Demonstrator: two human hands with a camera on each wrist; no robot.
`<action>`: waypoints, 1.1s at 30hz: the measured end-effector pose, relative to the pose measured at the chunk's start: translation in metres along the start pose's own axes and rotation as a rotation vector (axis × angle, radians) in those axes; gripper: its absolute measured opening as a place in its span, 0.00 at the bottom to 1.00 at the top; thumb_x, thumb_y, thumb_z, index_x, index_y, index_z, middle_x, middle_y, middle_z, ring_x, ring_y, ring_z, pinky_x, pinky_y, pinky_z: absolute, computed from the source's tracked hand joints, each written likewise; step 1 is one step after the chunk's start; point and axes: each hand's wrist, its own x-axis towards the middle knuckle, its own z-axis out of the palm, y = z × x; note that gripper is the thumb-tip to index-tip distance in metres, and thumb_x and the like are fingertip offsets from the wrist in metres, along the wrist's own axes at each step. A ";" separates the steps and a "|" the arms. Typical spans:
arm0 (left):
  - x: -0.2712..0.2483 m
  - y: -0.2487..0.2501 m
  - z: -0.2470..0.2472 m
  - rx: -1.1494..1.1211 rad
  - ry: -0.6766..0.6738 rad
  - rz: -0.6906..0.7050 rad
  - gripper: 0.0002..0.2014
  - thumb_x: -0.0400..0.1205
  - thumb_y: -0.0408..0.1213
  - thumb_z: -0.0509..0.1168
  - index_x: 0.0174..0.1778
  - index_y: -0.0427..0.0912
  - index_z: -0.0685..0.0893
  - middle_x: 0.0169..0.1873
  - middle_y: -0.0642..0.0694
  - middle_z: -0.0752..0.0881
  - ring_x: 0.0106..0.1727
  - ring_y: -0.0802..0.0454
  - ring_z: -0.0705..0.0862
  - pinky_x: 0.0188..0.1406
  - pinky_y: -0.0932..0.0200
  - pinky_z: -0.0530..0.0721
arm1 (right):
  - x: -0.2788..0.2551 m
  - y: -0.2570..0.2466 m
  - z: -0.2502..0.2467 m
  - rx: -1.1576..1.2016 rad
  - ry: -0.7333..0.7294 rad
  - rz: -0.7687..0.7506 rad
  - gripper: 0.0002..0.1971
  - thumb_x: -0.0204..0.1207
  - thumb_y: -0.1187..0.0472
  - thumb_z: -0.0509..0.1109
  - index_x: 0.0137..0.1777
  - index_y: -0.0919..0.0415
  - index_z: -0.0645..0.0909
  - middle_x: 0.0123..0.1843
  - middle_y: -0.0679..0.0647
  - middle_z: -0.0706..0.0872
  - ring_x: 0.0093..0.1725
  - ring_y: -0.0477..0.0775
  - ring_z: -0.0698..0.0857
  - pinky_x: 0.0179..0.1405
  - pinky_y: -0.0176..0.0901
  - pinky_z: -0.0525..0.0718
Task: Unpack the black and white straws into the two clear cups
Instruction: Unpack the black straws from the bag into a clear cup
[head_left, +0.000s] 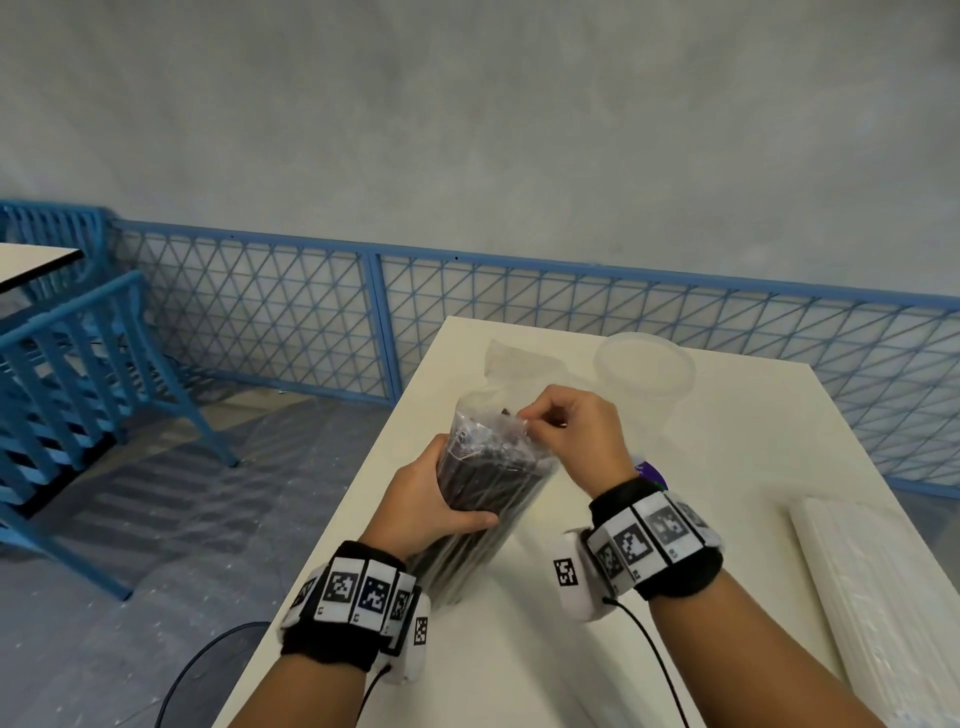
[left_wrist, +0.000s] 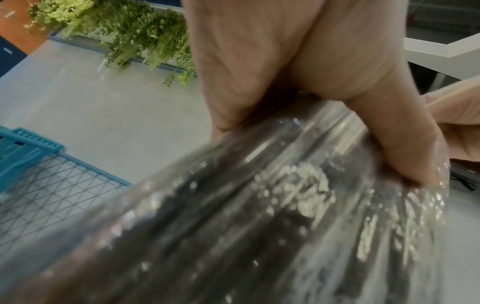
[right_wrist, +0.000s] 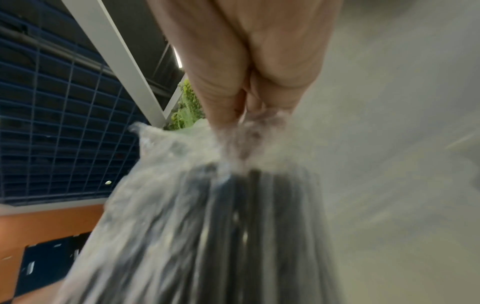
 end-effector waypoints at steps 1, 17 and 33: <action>0.001 -0.001 0.000 0.013 -0.001 -0.005 0.44 0.58 0.47 0.84 0.69 0.53 0.70 0.60 0.58 0.82 0.61 0.59 0.81 0.61 0.65 0.77 | 0.004 0.000 -0.005 0.018 0.022 0.000 0.10 0.68 0.74 0.74 0.33 0.58 0.85 0.33 0.54 0.87 0.30 0.39 0.83 0.36 0.26 0.80; 0.002 -0.002 -0.003 -0.082 0.091 -0.075 0.38 0.59 0.41 0.84 0.63 0.56 0.73 0.54 0.59 0.85 0.57 0.60 0.83 0.57 0.66 0.78 | -0.001 -0.004 0.001 0.411 0.325 0.125 0.19 0.68 0.58 0.77 0.55 0.56 0.74 0.51 0.50 0.82 0.47 0.43 0.82 0.43 0.22 0.79; 0.001 0.016 0.001 -0.176 0.113 -0.012 0.38 0.60 0.45 0.83 0.65 0.56 0.75 0.53 0.61 0.86 0.54 0.68 0.84 0.56 0.64 0.83 | 0.009 -0.007 0.029 0.804 0.192 0.356 0.13 0.69 0.72 0.73 0.54 0.68 0.82 0.46 0.59 0.89 0.45 0.53 0.88 0.46 0.43 0.87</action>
